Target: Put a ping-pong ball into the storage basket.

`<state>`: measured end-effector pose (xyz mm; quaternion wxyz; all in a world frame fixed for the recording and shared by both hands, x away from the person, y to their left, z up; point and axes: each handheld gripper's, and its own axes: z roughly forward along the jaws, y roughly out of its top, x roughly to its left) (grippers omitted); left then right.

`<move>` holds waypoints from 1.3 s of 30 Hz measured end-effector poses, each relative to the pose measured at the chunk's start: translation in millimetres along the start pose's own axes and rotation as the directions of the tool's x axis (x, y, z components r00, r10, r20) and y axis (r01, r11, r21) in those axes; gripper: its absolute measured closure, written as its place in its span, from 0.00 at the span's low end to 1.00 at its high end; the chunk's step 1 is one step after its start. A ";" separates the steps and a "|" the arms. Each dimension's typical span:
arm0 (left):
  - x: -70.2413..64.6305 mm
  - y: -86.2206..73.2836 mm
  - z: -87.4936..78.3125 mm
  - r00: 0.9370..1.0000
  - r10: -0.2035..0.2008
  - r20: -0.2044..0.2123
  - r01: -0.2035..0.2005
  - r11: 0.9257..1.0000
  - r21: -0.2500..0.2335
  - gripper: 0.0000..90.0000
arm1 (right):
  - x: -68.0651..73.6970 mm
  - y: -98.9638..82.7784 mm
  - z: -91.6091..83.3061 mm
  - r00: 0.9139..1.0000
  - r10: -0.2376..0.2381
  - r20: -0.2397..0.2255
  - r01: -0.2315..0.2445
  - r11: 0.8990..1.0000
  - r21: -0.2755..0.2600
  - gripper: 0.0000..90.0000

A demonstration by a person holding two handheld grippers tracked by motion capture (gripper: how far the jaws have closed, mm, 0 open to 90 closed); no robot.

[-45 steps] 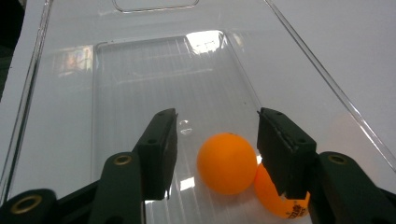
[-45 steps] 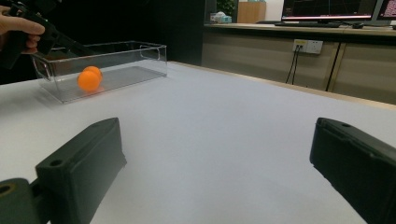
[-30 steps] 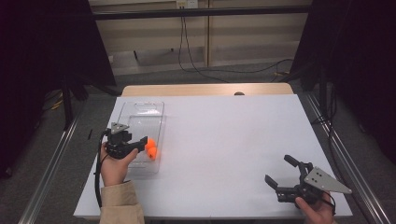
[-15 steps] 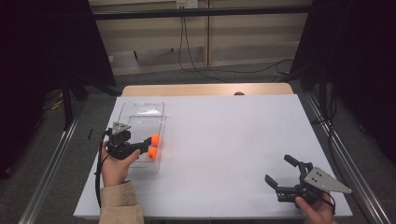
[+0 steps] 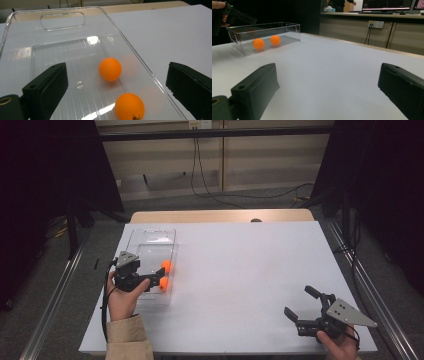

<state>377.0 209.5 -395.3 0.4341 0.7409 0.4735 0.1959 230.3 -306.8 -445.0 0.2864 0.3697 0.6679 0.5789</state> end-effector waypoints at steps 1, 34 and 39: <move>-0.4 -0.6 -0.4 1.000 0.003 0.004 -0.003 1.000 -0.005 0.04 | -0.4 -0.2 0.1 1.000 0.001 0.001 -0.001 1.000 0.001 0.02; -9.6 -11.4 -19.5 0.995 0.039 0.092 -0.026 0.990 -0.140 0.04 | -0.3 -0.1 -0.4 1.000 0.003 -0.002 -0.003 1.000 0.000 0.02; -9.5 -14.1 -21.9 0.992 0.045 0.114 -0.027 0.988 -0.151 0.03 | -0.2 -0.2 -0.1 1.000 0.002 0.000 -0.002 1.000 -0.002 0.02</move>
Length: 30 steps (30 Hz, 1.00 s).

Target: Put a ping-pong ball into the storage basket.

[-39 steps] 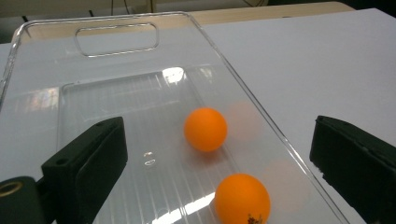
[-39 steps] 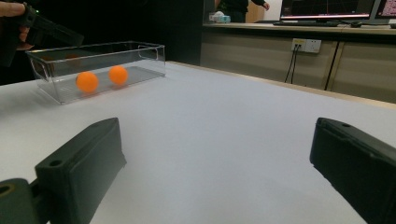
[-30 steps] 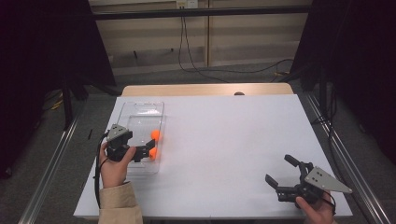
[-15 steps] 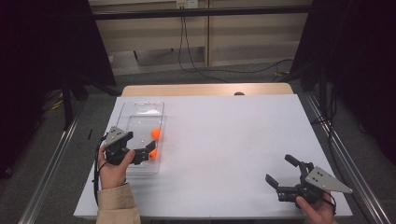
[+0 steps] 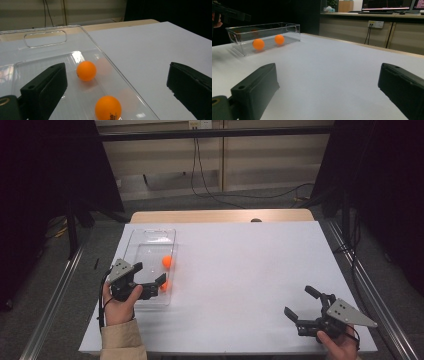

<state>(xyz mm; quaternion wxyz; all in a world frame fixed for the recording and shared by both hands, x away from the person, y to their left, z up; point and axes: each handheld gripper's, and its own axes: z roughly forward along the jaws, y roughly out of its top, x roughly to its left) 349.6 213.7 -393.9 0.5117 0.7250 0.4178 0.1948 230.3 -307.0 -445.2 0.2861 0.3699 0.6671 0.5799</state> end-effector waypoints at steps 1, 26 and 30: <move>-0.5 -0.5 -0.3 1.000 0.001 0.000 -0.001 1.000 -0.002 0.03 | 0.0 0.0 0.0 1.000 0.000 0.000 0.000 1.000 0.000 0.02; -5.2 -10.8 -8.2 0.998 0.058 0.006 -0.058 0.998 -0.034 0.03 | -0.2 -0.1 -0.1 1.000 -0.003 0.001 0.003 1.000 0.002 0.02; -5.0 -12.2 -9.3 0.998 0.058 0.010 -0.058 0.998 -0.040 0.04 | -0.2 -0.2 -0.1 1.000 -0.003 0.001 0.003 1.000 0.002 0.02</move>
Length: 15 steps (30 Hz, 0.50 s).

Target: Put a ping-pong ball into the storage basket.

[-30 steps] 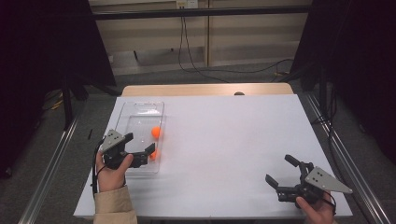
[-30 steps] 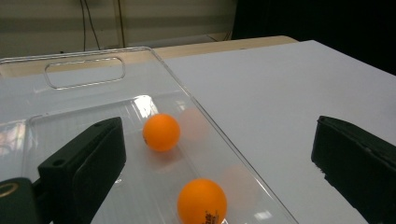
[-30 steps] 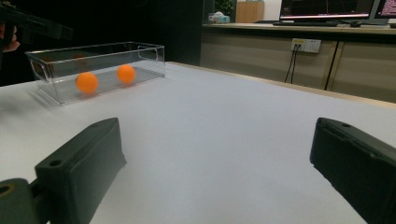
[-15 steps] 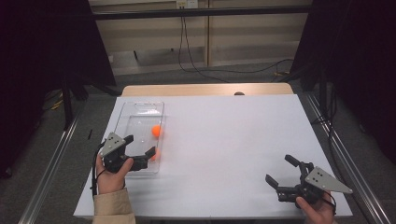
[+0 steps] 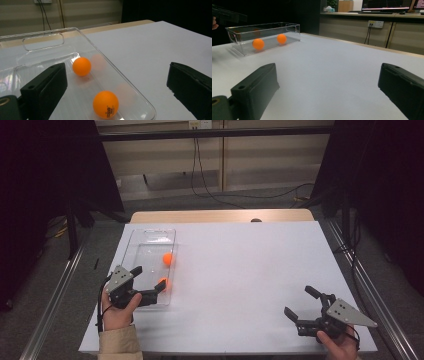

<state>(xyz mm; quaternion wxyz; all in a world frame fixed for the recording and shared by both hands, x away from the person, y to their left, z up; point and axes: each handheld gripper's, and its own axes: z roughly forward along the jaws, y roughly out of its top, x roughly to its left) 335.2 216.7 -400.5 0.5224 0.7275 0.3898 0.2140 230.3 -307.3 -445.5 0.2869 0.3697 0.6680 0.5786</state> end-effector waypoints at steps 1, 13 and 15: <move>0.0 -0.3 -0.3 1.000 -0.002 -0.003 0.002 1.000 -0.004 0.03 | 0.0 0.0 0.0 1.000 0.000 0.000 0.000 1.000 0.000 0.02; 1.3 -5.1 -4.8 1.000 0.011 0.002 -0.011 1.000 -0.026 0.03 | 0.2 -0.1 0.2 1.000 0.001 -0.001 -0.001 1.000 0.000 0.02; 2.1 -5.9 -6.1 1.000 0.014 0.002 -0.014 0.999 -0.030 0.03 | 0.2 -0.2 0.3 1.000 0.001 0.000 -0.001 1.000 0.000 0.02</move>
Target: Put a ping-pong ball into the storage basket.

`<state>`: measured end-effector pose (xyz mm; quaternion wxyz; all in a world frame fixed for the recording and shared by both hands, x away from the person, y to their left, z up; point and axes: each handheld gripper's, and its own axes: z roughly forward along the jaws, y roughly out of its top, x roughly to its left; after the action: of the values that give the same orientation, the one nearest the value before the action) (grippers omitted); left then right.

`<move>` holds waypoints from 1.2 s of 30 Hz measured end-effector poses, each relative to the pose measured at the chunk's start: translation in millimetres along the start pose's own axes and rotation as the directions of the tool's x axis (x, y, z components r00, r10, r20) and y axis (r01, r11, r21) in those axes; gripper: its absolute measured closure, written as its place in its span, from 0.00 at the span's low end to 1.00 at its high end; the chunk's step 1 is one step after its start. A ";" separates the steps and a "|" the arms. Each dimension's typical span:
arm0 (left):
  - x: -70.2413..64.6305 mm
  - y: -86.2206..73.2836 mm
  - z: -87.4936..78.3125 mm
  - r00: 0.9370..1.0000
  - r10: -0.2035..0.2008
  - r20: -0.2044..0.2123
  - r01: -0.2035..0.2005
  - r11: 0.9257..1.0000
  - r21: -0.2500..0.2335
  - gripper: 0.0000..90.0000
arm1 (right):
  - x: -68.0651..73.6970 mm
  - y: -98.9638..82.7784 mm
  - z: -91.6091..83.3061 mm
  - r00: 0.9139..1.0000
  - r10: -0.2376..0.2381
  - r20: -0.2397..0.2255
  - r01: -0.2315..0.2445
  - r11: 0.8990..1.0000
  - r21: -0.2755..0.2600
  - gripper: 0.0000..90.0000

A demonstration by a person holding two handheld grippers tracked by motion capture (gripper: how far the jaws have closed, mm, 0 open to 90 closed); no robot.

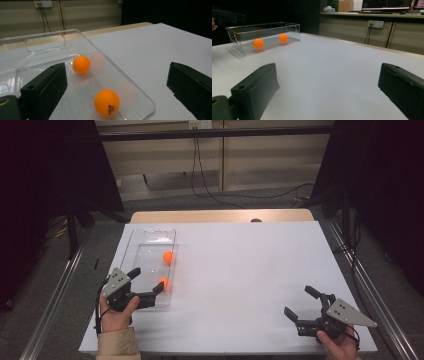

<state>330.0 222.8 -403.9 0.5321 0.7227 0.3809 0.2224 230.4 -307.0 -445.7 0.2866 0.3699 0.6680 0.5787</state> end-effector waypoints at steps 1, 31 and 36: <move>-0.1 -0.4 -0.5 1.000 -0.005 -0.003 0.005 1.000 -0.002 0.03 | -0.2 -0.1 0.1 1.000 -0.001 0.000 0.001 1.000 0.001 0.02; 4.6 -12.6 -13.8 1.000 -0.024 -0.002 0.024 0.998 -0.051 0.03 | 0.3 0.0 0.0 1.000 -0.001 0.000 0.001 1.000 0.001 0.02; 4.2 -14.6 -14.0 1.000 -0.021 -0.003 0.021 0.998 -0.051 0.03 | 0.1 0.0 0.0 1.000 -0.001 -0.001 0.001 1.000 0.001 0.02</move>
<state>317.8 236.6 -413.3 0.5520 0.7046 0.3836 0.2275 230.3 -306.9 -445.7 0.2863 0.3695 0.6686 0.5784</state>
